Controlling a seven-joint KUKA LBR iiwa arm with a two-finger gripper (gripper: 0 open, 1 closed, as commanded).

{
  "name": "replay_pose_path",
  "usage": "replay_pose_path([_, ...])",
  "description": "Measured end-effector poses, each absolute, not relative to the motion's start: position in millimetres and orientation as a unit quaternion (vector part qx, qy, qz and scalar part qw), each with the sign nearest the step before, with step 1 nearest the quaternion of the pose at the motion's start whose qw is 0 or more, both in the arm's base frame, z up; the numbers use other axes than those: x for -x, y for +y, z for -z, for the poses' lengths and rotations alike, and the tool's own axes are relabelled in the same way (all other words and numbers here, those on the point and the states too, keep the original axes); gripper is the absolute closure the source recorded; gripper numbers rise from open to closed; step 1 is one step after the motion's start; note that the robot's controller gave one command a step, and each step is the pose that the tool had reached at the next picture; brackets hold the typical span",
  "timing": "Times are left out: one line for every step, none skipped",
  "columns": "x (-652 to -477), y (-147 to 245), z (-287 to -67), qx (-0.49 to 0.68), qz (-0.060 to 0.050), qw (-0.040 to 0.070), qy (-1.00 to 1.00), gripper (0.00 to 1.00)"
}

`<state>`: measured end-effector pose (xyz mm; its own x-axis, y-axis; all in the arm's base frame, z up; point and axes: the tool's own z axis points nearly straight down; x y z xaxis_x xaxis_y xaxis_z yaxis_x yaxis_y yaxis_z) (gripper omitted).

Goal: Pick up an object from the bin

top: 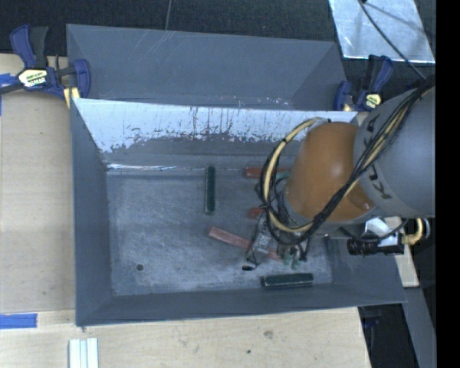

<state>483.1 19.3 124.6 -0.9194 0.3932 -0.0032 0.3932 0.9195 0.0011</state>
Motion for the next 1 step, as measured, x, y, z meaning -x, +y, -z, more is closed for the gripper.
replay_pose_path([-483.8, 19.4, -131.7, -0.2, 0.0, 0.003, 0.98, 1.0])
